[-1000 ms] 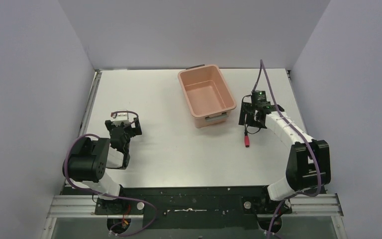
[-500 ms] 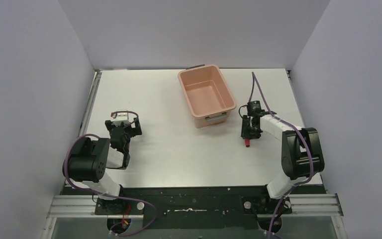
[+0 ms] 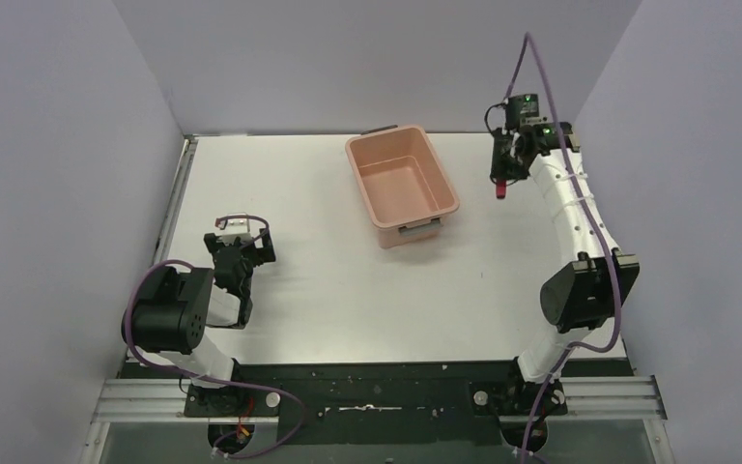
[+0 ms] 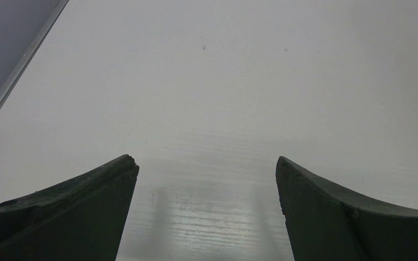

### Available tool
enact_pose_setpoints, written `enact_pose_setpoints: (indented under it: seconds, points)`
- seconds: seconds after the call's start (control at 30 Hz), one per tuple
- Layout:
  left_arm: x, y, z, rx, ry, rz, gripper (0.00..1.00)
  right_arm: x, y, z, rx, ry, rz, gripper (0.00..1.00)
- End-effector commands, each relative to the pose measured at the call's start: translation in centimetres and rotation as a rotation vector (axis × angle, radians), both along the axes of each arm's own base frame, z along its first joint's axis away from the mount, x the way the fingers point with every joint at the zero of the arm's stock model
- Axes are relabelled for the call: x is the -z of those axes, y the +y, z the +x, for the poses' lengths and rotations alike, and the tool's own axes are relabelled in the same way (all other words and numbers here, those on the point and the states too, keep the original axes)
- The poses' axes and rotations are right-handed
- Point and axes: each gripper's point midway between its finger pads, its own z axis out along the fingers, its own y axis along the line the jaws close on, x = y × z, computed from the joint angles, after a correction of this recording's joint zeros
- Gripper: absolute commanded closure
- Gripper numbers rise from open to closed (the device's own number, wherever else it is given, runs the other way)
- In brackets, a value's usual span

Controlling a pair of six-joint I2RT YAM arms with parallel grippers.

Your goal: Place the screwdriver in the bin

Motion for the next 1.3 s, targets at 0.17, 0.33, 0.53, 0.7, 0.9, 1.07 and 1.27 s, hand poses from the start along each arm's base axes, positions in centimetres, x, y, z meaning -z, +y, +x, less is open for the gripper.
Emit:
enact_pose_setpoints:
  seconds: [0.17, 0.33, 0.53, 0.7, 0.9, 1.07, 1.27]
  points:
    - [-1.2, -0.2, 0.5, 0.012, -0.042, 0.004, 0.03, -11.8, 0.2, 0.7, 0.032, -0.160, 0.061, 1.00]
    - [-1.3, -0.2, 0.5, 0.012, -0.043, 0.004, 0.03, -13.8, 5.9, 3.7, -0.011, -0.329, 0.197, 1.00]
    - [-1.2, -0.2, 0.5, 0.013, -0.042, 0.004, 0.03, -15.4, 19.3, 5.2, -0.308, -0.568, 0.243, 1.00]
    - [-1.2, -0.2, 0.5, 0.013, -0.042, 0.004, 0.03, -11.6, 22.0, 7.1, -0.326, -0.521, 0.189, 1.00]
    - [-1.2, -0.2, 0.5, 0.012, -0.042, 0.004, 0.03, -2.8, 23.7, 8.5, -0.352, -0.398, 0.114, 1.00]
    - [-1.2, -0.2, 0.5, 0.012, -0.042, 0.004, 0.03, 6.1, 23.3, 8.8, -0.346, -0.260, 0.022, 1.00]
    - [-1.2, -0.2, 0.5, 0.012, -0.043, 0.004, 0.03, 13.2, 22.5, 8.1, -0.316, -0.124, -0.035, 1.00]
